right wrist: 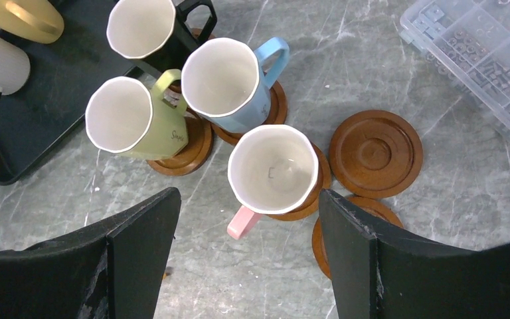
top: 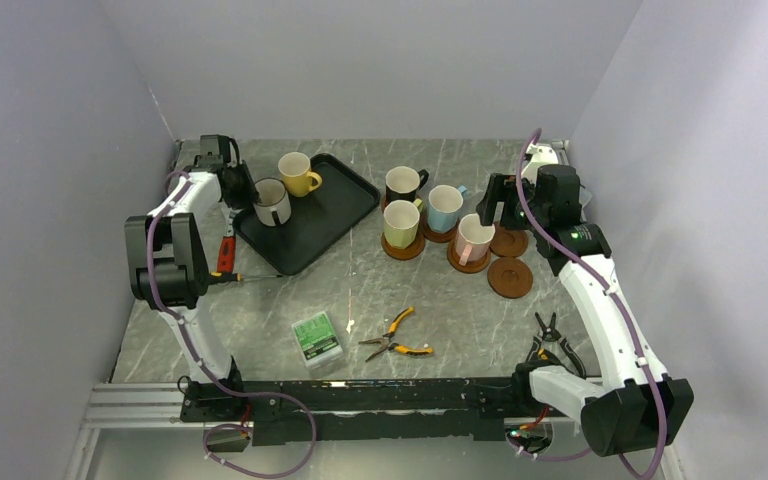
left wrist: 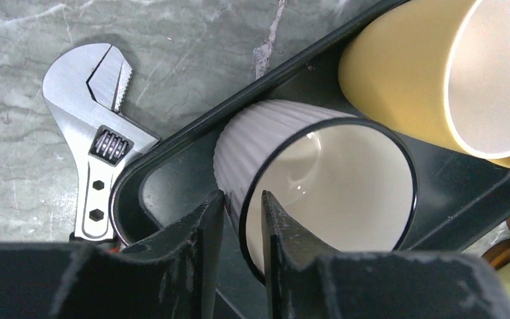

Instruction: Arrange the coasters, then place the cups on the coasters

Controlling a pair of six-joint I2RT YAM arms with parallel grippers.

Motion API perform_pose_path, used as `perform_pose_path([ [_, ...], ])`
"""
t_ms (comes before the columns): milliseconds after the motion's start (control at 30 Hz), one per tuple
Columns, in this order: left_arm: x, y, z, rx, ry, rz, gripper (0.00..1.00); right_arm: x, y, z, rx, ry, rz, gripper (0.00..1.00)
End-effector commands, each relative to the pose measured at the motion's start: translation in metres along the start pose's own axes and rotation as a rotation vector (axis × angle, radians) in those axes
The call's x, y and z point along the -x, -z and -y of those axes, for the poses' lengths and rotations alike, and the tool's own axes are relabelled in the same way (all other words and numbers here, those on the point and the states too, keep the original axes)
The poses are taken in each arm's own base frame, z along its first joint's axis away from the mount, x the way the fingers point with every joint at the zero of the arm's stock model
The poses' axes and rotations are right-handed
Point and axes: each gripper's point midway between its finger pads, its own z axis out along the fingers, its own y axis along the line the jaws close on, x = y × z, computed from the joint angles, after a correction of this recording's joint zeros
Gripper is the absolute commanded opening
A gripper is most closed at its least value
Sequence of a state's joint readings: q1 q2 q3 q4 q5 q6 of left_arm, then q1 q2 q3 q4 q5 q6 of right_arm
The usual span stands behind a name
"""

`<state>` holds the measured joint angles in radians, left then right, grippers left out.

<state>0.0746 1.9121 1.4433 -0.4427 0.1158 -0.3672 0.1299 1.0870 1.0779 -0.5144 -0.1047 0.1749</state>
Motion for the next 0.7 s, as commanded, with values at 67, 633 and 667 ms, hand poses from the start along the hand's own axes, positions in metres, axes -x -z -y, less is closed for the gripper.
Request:
perform_pose_path([
  [67,0.018,0.008,0.002,0.002,-0.033,0.042,0.13,0.017,0.008,-0.008,0.031,0.009,0.062,0.80],
  [633,-0.007,0.124,0.059,-0.108,-0.040,0.221,0.03,0.034,0.027,-0.064,0.113,-0.115,0.091,0.80],
  [667,-0.017,0.129,0.066,-0.121,-0.042,0.216,0.03,0.033,0.027,-0.075,0.126,-0.114,0.084,0.80],
])
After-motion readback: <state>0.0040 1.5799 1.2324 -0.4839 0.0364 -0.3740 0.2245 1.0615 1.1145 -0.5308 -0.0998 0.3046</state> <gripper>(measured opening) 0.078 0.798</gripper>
